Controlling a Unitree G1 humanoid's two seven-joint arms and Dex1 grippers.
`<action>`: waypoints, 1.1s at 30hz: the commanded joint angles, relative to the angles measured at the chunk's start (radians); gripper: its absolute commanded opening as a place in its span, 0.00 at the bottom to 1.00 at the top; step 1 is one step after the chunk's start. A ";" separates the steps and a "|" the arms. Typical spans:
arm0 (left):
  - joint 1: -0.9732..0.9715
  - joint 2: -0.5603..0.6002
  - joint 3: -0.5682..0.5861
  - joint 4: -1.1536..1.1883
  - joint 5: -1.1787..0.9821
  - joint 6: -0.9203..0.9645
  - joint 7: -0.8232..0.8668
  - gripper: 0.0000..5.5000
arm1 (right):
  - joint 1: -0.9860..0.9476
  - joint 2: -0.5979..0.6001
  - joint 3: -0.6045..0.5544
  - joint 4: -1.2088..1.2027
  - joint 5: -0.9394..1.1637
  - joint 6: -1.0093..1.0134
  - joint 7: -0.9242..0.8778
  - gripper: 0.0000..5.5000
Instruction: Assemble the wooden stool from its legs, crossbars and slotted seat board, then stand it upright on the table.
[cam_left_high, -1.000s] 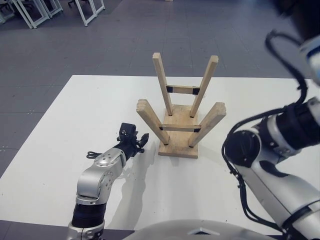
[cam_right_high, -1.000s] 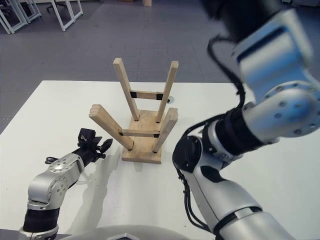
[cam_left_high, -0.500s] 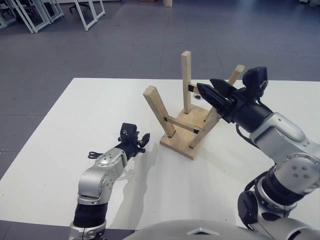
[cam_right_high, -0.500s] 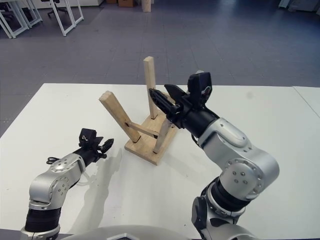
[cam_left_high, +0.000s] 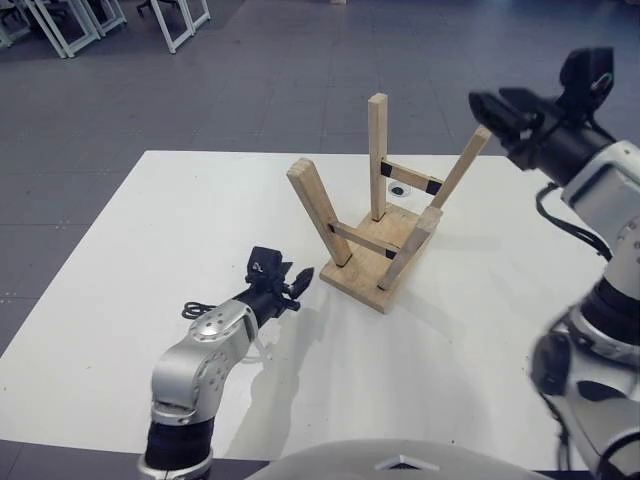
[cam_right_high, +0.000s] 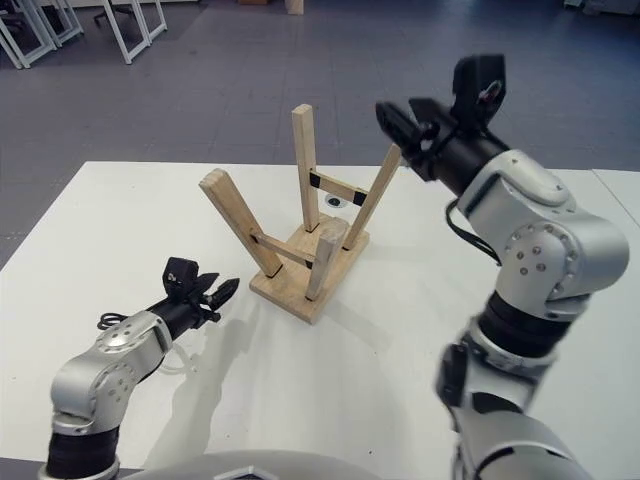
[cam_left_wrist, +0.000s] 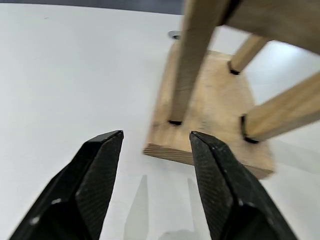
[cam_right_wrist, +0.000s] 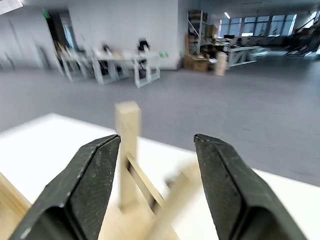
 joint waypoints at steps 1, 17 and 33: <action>-0.032 0.060 0.067 -0.076 -0.082 0.093 -0.029 0.45 | 0.186 -0.168 0.194 -0.006 -0.099 -0.136 0.171 0.49; 0.016 0.340 0.248 -0.075 -0.282 0.160 -0.264 0.45 | 0.024 0.126 0.671 0.010 -0.268 -0.261 0.269 0.49; -0.261 0.262 0.230 -0.056 -0.464 0.143 -0.124 0.45 | 0.103 0.074 0.559 0.028 -0.311 -0.271 0.280 0.49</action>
